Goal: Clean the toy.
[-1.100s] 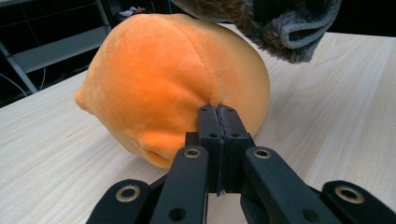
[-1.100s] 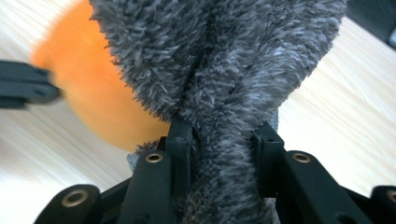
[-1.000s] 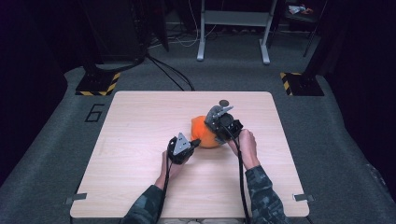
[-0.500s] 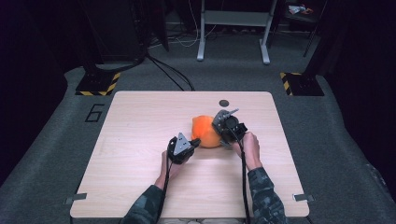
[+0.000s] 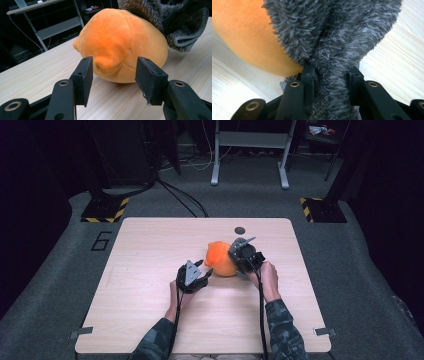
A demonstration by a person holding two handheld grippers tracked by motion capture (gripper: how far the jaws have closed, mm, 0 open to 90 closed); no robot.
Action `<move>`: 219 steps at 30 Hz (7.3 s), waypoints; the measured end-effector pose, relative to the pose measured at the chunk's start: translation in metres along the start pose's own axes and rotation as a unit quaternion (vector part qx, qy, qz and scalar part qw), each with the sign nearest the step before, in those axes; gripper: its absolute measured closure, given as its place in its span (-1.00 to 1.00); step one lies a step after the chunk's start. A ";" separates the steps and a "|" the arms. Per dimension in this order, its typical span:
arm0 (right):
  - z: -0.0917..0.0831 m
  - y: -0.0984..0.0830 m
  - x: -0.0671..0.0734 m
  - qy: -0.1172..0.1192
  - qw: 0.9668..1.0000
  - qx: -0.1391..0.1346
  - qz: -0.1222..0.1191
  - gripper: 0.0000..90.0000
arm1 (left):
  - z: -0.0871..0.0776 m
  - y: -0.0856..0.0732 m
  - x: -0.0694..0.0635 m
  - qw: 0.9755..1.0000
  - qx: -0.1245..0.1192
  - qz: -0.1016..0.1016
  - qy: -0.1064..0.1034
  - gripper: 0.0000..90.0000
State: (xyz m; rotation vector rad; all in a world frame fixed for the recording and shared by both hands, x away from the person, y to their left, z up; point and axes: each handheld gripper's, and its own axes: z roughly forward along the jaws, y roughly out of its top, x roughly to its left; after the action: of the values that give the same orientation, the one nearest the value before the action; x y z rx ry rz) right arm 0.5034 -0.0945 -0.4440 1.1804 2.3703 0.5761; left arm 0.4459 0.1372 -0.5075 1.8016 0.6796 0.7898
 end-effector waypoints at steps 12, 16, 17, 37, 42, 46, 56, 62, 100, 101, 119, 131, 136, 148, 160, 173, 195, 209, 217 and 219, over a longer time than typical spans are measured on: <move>0.001 -0.002 0.002 -0.004 1.000 -0.001 -0.009 0.49 | 0.008 -0.002 0.007 0.999 0.013 -0.034 -0.038 0.63; 0.001 -0.004 0.002 -0.003 1.000 -0.003 -0.005 0.48 | 0.008 -0.002 0.006 0.998 0.012 -0.031 -0.044 0.81; 0.001 -0.005 0.001 -0.002 1.000 -0.003 -0.006 0.49 | 0.008 -0.002 0.006 0.998 0.012 -0.031 -0.047 0.82; -0.018 0.010 0.014 0.011 0.999 -0.031 -0.023 0.50 | 0.004 -0.002 0.005 0.998 0.001 -0.017 -0.057 0.88; 0.001 -0.007 -0.001 0.004 1.000 0.005 0.017 0.50 | 0.004 -0.002 0.005 0.998 -0.001 -0.020 -0.058 0.88; 0.014 -0.019 -0.012 0.006 0.999 0.029 0.032 0.49 | 0.004 -0.002 0.006 0.998 -0.002 -0.020 -0.058 0.87; -0.023 0.001 0.000 0.000 0.999 -0.037 -0.003 0.49 | 0.004 -0.003 0.006 0.998 -0.003 -0.019 -0.059 0.87; -0.023 0.015 0.020 0.004 0.998 -0.039 -0.039 0.50 | 0.004 -0.004 0.006 0.998 -0.001 -0.023 -0.062 0.87; -0.052 0.018 0.030 -0.006 0.997 -0.056 -0.048 0.48 | -0.004 0.010 -0.008 0.994 -0.039 0.010 -0.099 0.87; -0.054 0.022 0.034 -0.006 0.997 -0.057 -0.056 0.48 | -0.004 0.010 -0.009 0.994 -0.039 0.012 -0.098 0.87; -0.026 0.015 0.020 0.040 0.999 -0.016 -0.019 0.54 | -0.002 0.004 -0.003 0.995 -0.024 0.007 -0.093 0.87; -0.001 -0.010 0.000 0.031 0.999 0.019 0.022 0.54 | -0.001 0.002 0.000 0.995 -0.016 -0.001 -0.096 0.87; 0.010 -0.017 -0.009 0.027 0.999 0.038 0.028 0.52 | -0.001 0.001 0.001 0.995 -0.014 -0.005 -0.096 0.87; -0.035 0.013 0.019 0.025 0.998 -0.044 -0.033 0.52 | -0.003 0.004 0.002 0.995 -0.001 -0.006 -0.097 0.87; -0.003 -0.007 0.000 0.010 1.000 0.013 0.002 0.52 | -0.004 0.003 0.005 0.994 0.012 -0.016 -0.103 0.87; -0.003 -0.017 -0.015 0.008 0.999 -0.005 0.041 0.51 | -0.006 0.001 0.011 0.994 0.025 -0.033 -0.105 0.87; -0.001 0.006 0.003 0.024 1.000 -0.016 -0.003 0.51 | -0.002 0.011 0.011 0.994 0.087 0.005 -0.062 -0.02; -0.005 0.004 0.003 0.021 0.999 -0.030 -0.005 0.51 | 0.006 0.020 0.006 0.992 0.109 0.011 -0.068 0.73; -0.037 0.007 0.014 0.026 0.998 -0.058 -0.015 0.51 | -0.002 0.032 0.013 0.987 0.115 -0.051 -0.102 0.78; -0.043 0.011 0.022 0.029 0.997 -0.065 -0.029 0.51 | -0.003 0.036 0.012 0.985 0.114 -0.059 -0.110 0.78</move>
State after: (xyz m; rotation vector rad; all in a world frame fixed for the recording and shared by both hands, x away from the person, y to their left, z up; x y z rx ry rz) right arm 0.4750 -0.0782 -0.4069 1.0475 2.3667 0.7431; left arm 0.4548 0.1362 -0.4705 1.9989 0.7459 0.4374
